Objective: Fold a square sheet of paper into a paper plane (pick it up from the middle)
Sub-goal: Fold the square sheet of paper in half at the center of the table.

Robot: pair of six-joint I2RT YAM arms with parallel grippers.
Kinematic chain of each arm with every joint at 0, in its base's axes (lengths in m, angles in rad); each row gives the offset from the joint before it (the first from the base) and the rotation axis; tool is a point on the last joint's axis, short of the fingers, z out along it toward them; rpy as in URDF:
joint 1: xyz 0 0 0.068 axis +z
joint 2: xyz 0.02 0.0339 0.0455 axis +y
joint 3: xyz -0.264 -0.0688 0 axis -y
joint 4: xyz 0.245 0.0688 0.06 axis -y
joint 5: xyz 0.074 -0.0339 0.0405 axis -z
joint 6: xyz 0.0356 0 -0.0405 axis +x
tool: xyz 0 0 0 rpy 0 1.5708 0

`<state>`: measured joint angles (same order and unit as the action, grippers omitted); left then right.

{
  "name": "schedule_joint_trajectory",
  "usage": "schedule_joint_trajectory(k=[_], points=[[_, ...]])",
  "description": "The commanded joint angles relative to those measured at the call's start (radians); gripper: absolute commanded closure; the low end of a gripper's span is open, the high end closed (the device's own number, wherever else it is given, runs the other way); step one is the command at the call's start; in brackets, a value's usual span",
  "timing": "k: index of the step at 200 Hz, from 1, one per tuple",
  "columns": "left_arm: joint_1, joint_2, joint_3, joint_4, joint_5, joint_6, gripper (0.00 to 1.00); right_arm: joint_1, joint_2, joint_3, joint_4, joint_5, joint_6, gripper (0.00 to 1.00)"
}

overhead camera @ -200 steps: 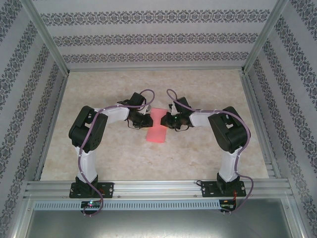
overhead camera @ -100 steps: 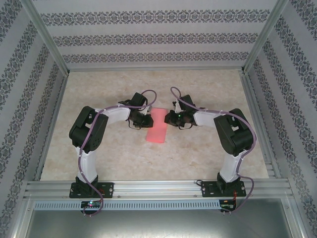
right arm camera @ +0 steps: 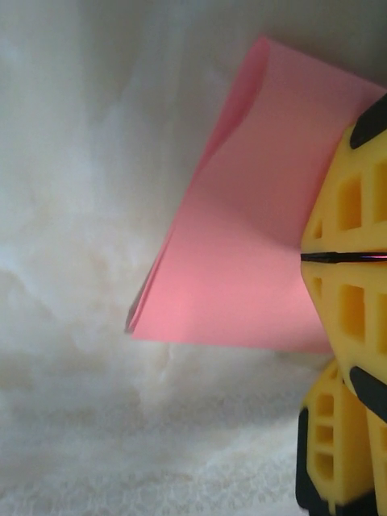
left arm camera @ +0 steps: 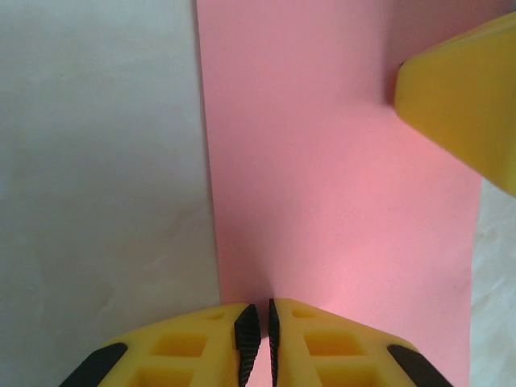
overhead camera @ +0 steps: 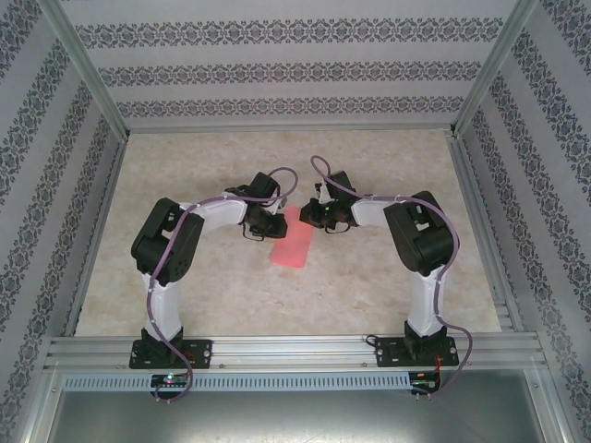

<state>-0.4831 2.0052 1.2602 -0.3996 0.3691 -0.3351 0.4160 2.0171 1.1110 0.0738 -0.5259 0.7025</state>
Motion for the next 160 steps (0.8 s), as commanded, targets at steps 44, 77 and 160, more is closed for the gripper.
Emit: schedule_joint_trajectory(k=[44,77,160], points=[[-0.015,0.18,-0.055,-0.139,-0.329,0.049,0.79,-0.064,-0.001,-0.022,-0.036,0.051,-0.093,0.9],[-0.023,0.187,-0.056,-0.142,-0.334,0.051,0.78,-0.109,-0.022,-0.048,-0.028,0.066,-0.123,0.9],[-0.037,0.204,-0.038,-0.162,-0.343,0.054,0.79,-0.06,-0.141,-0.062,-0.006,0.041,-0.089,0.9]])
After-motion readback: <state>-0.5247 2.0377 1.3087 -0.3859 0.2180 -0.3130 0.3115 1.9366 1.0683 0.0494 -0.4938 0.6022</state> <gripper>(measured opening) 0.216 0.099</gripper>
